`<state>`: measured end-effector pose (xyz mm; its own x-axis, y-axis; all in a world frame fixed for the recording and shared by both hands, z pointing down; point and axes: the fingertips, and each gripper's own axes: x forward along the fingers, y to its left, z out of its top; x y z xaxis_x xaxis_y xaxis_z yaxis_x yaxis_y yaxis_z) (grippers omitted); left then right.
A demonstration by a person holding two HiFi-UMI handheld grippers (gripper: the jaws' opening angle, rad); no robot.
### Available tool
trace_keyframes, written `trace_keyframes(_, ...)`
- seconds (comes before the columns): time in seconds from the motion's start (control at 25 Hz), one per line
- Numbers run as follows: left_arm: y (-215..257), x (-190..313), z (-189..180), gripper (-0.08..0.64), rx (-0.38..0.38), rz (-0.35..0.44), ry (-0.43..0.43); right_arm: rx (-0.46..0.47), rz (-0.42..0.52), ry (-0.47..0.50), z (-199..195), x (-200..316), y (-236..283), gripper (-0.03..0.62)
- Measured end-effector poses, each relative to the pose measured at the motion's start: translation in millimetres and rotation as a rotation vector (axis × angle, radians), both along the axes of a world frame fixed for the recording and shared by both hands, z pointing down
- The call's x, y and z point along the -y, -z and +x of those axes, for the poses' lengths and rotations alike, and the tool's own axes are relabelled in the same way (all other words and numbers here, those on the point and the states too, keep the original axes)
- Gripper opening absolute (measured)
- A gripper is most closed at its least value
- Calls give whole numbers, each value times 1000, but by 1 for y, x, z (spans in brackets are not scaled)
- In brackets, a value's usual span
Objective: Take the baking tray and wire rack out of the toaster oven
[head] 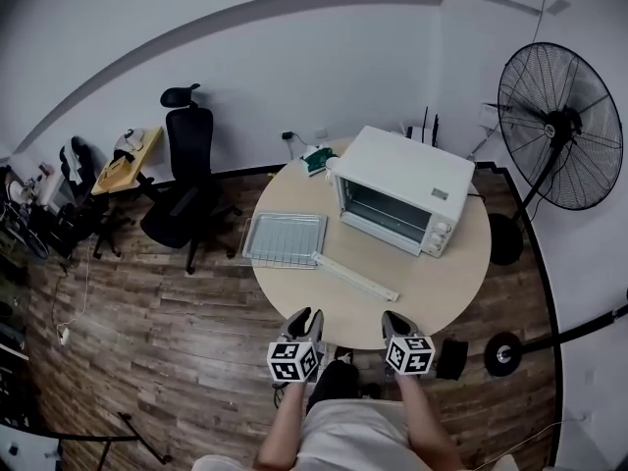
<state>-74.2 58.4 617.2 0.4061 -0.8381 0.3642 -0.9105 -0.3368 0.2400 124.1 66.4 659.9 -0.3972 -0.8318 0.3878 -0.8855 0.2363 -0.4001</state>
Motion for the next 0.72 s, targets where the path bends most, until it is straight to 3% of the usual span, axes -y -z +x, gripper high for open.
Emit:
trace_keyframes(0.24,3,-8,-6,55,-6,4,4,10,10,20,-10,1,3,-3)
trace_keyframes(0.72,4,-6,-16,55,-8,-3,35,18,28,1,3,0,9,-3)
